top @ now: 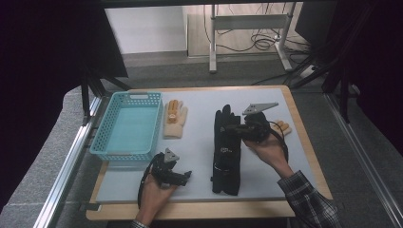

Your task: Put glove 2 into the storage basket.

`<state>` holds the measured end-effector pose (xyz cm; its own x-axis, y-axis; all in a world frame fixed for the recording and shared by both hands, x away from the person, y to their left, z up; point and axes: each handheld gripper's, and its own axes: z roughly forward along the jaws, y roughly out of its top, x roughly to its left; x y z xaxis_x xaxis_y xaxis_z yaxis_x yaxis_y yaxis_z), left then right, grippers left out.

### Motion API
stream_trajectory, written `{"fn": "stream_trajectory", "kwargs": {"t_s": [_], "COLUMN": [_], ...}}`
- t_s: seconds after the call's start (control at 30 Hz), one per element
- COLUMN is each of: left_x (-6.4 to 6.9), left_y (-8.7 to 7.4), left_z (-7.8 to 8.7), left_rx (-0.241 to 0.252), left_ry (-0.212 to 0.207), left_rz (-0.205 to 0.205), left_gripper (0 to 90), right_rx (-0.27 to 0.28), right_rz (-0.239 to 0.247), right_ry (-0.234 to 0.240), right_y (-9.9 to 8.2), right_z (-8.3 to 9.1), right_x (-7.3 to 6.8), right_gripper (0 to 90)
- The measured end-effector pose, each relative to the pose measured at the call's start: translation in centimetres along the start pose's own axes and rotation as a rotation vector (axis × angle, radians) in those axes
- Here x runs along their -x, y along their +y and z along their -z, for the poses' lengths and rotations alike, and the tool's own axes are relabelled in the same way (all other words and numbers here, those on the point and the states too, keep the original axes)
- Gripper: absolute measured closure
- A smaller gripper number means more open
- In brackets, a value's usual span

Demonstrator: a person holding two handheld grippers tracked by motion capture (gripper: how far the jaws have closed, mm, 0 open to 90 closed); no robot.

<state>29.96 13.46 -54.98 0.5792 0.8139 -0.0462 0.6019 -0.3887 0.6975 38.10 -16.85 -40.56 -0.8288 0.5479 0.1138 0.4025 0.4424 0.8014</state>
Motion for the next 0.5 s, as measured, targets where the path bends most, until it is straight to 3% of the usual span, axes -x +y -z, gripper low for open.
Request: {"fn": "stream_trajectory", "kwargs": {"t_s": [0.1, 0.27, 0.43, 0.5], "left_x": [0.0, 0.0, 0.0, 0.0], "left_y": [0.0, 0.0, 0.0, 0.0], "left_z": [0.0, 0.0, 0.0, 0.0], "left_rx": [0.0, 0.003, 0.004, 0.0], "left_ry": [0.0, 0.0, 0.001, 0.001], "left_rz": [0.0, 0.004, 0.004, -0.001], "left_gripper": [2.7, 2.7, 2.7, 2.7], "right_rx": [-0.005, -0.031, -0.055, -0.057], "right_rz": [-0.009, -0.02, -0.084, -0.096], "right_ry": [0.023, 0.045, 0.039, 0.013], "right_y": [-1.0, -3.1, -5.5, -6.3], "right_z": [0.6, 0.0, -1.7, -2.3], "right_x": [-1.3, -2.5, -2.2, -1.9], "right_gripper": [87.6, 87.6, 87.6, 87.5]}}
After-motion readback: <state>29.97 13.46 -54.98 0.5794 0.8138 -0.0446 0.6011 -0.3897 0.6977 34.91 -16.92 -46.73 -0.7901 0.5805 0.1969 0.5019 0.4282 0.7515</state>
